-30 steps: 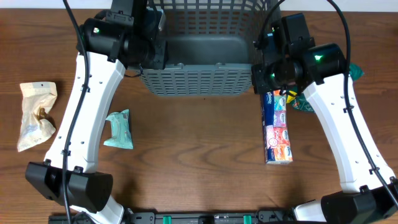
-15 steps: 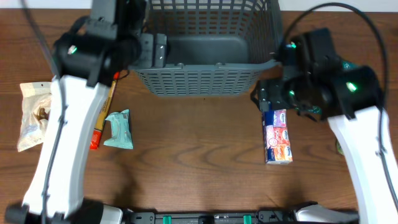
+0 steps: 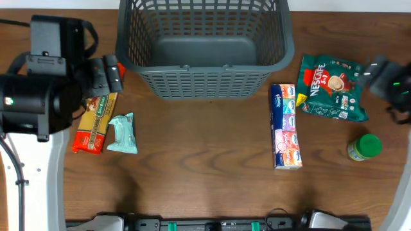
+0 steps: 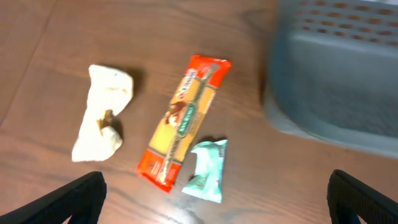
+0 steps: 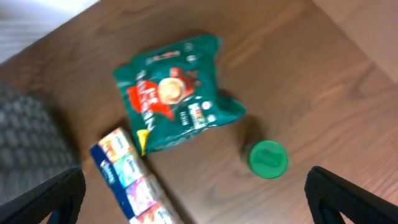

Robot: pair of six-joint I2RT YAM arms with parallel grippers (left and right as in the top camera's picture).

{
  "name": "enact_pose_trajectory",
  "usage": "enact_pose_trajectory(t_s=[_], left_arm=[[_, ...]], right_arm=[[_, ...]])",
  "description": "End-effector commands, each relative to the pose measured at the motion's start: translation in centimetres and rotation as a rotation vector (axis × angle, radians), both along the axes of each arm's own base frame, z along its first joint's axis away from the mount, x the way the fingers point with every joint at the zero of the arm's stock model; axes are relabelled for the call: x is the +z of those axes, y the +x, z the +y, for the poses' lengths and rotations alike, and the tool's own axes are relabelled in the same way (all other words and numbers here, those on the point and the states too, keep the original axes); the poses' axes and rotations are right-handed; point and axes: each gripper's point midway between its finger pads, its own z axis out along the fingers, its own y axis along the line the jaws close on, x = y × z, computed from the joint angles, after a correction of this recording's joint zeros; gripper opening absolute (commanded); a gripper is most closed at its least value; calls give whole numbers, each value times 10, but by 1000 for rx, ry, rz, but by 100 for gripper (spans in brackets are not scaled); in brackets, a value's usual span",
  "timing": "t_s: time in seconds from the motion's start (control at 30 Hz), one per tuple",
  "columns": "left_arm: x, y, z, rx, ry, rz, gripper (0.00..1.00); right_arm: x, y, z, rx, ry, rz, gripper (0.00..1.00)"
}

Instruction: Pack container

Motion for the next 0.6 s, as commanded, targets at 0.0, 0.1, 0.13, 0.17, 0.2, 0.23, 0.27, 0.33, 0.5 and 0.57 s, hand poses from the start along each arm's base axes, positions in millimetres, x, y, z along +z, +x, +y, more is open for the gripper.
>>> enact_pose_trajectory(t_s=[0.0, 0.1, 0.13, 0.17, 0.2, 0.23, 0.27, 0.33, 0.5, 0.57], left_arm=[[-5, -1, 17, 83, -4, 12, 99], [-5, -2, 19, 88, -10, 13, 99], [-5, -2, 19, 86, -11, 13, 99], [-5, -2, 19, 83, -9, 14, 99], [-5, -2, 19, 83, -9, 15, 99], [-5, -2, 19, 83, -9, 14, 99], [-5, -2, 19, 83, -9, 14, 99], [-5, -2, 19, 83, -9, 14, 99], [-5, -2, 19, 83, -9, 13, 99], [-5, -2, 19, 83, -9, 14, 99]], right_arm=[[-11, 8, -24, 58, 110, -8, 99], [-38, 15, -47, 106, 208, 20, 99], [-52, 18, -58, 114, 234, 43, 99], [-61, 20, -64, 128, 242, 61, 99], [-74, 24, -73, 150, 252, 85, 99], [-85, 28, -79, 159, 265, 100, 99], [-100, 36, -85, 186, 282, 114, 99], [-120, 51, -85, 278, 317, 115, 99], [-158, 85, -67, 496, 457, 34, 99], [-175, 94, -65, 527, 510, 17, 99]])
